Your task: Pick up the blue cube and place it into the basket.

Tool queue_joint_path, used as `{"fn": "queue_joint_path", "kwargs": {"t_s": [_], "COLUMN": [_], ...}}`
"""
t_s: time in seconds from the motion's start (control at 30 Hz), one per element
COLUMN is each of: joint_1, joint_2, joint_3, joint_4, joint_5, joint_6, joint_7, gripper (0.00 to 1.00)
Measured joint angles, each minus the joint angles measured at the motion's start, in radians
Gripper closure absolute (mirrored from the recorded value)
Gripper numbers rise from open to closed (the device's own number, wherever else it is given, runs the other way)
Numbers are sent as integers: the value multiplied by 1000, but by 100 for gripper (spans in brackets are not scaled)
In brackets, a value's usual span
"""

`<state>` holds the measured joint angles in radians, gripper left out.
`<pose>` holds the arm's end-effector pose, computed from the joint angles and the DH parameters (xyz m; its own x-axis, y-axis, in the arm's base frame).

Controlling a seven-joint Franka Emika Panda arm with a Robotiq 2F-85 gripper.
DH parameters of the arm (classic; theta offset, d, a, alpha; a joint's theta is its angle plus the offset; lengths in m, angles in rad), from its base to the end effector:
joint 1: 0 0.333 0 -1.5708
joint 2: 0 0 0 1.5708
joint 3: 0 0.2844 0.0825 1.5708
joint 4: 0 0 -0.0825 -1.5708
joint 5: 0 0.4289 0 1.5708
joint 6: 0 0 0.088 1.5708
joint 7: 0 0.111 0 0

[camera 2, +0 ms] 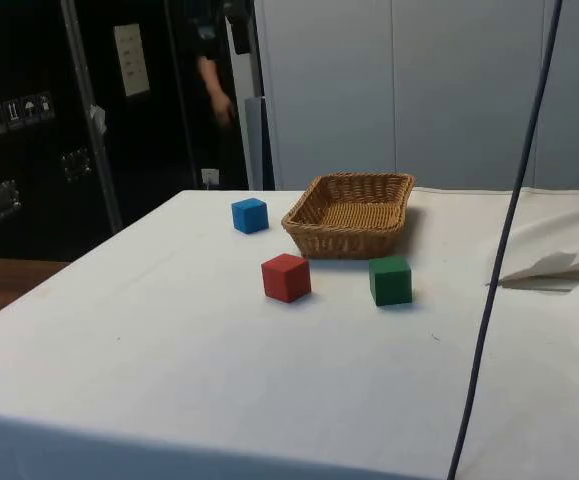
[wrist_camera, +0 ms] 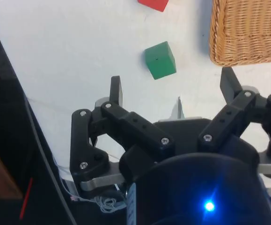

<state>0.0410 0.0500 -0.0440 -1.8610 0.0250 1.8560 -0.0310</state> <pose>0.6102 0.0005 0.4320 0.9983 0.0209 -0.0543 0.0197 -0.9995 -0.0231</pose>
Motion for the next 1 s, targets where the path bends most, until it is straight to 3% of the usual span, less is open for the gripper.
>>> {"fn": "queue_joint_path", "kwargs": {"t_s": [0.37, 1.0], "joint_1": [-1, -1], "joint_2": [76, 160], "joint_3": [-1, -5], "joint_4": [61, 73], "joint_5": [0, -89], "joint_6": [17, 127], "joint_7": [6, 86], "gripper": [0, 0]}}
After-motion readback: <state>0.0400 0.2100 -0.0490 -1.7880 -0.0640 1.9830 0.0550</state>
